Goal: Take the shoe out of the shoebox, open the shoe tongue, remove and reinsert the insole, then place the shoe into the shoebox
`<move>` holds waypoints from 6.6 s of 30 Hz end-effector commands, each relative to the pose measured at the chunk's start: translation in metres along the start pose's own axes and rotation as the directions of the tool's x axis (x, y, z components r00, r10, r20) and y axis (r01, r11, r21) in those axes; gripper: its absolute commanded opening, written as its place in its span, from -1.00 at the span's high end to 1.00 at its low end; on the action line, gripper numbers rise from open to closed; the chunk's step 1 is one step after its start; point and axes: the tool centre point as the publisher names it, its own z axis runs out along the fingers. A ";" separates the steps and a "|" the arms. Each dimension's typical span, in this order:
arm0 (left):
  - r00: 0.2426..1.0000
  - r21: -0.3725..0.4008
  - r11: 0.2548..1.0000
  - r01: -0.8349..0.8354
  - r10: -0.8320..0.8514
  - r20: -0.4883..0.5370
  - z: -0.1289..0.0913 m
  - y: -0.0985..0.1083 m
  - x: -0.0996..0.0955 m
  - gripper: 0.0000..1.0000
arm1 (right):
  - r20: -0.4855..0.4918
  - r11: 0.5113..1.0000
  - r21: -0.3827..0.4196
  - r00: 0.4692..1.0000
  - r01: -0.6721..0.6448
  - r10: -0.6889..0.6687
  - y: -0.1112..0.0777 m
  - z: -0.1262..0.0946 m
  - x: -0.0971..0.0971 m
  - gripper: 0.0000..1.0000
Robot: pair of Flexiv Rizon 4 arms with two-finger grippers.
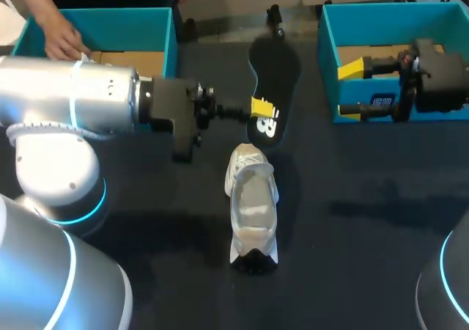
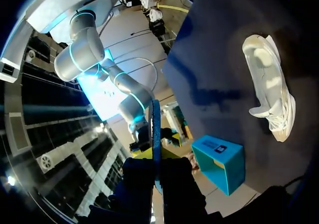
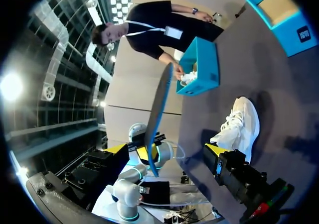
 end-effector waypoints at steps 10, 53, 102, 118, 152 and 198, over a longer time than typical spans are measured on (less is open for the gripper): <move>0.997 -0.038 0.998 -0.041 0.043 0.056 0.025 -0.011 0.009 1.00 | -0.007 0.999 0.036 1.000 -0.023 0.023 0.012 0.026 0.002 -1.00; 0.994 -0.086 0.996 -0.004 0.013 0.105 0.061 -0.020 0.011 1.00 | -0.022 0.998 0.047 0.999 -0.031 0.032 0.013 0.044 0.003 0.80; 0.834 0.043 0.990 0.131 -0.087 -0.545 0.008 0.007 0.012 -1.00 | -0.016 0.989 0.114 0.995 -0.098 0.101 0.005 0.047 -0.036 1.00; 0.702 -0.004 0.972 0.233 -0.171 -0.691 0.011 0.022 0.011 -1.00 | -0.005 0.984 0.125 0.992 -0.125 0.127 0.005 0.054 -0.047 1.00; 0.248 -0.006 0.954 0.301 -0.084 -0.965 0.046 0.056 0.013 -1.00 | -0.016 0.984 0.126 0.992 -0.125 0.128 0.000 0.063 -0.059 1.00; 0.529 0.023 0.950 0.312 -0.153 -0.835 0.032 0.052 0.009 -1.00 | -0.005 0.990 0.098 0.994 -0.106 0.107 0.004 0.054 -0.057 1.00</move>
